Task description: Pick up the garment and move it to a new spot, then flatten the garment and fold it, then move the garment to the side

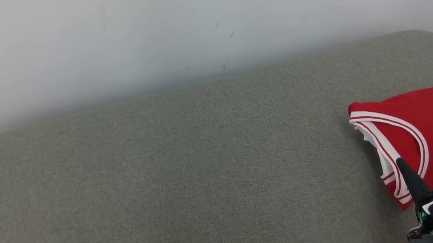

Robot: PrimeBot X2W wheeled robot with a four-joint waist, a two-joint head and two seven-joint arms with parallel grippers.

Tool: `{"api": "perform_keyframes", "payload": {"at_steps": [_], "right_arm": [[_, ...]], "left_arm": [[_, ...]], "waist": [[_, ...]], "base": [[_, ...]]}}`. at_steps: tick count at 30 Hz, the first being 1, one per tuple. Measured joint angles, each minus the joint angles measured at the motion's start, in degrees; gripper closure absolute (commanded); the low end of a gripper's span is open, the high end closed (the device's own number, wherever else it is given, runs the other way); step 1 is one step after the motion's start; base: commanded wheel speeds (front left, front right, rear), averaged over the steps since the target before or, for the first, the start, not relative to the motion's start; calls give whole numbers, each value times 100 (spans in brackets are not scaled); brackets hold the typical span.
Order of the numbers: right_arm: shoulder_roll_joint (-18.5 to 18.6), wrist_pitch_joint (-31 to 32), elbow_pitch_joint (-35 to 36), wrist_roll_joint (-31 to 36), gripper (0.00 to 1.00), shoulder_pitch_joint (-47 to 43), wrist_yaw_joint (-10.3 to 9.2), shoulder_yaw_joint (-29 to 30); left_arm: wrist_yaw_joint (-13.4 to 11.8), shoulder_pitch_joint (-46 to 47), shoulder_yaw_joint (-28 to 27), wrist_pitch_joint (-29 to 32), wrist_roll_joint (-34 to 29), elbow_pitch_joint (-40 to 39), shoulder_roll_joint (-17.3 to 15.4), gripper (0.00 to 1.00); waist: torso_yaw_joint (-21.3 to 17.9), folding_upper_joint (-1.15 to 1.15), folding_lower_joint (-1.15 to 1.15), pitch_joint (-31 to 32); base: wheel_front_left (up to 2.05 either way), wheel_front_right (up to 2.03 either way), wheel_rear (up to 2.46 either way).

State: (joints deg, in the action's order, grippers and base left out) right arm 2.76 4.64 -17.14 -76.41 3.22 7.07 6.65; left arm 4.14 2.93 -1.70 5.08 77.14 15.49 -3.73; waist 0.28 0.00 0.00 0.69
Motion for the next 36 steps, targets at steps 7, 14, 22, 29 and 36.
{"api": "perform_keyframes", "payload": {"at_steps": [7,14,22,29,36], "right_arm": [[-4,92,19,-568,100,100,0,40],[-11,147,19,-1077,100,102,0,75],[-14,192,19,-1530,100,114,0,99],[-15,192,20,-1530,100,115,0,99],[-15,192,20,-1532,100,116,0,99]], "left_arm": [[100,17,-137,44,495,46,33,100],[200,123,-270,101,1036,86,105,100],[293,141,-344,127,1416,151,151,100],[293,144,-345,127,1417,151,152,100],[293,146,-345,127,1417,152,152,100]], "waist": [[-10,0,0,-30],[-21,0,0,-59],[-28,0,0,-79],[-28,0,0,-80],[-28,0,-1,-79]], "base": [[0,0,0],[0,0,0],[0,0,0],[0,0,0],[0,0,0]]}}
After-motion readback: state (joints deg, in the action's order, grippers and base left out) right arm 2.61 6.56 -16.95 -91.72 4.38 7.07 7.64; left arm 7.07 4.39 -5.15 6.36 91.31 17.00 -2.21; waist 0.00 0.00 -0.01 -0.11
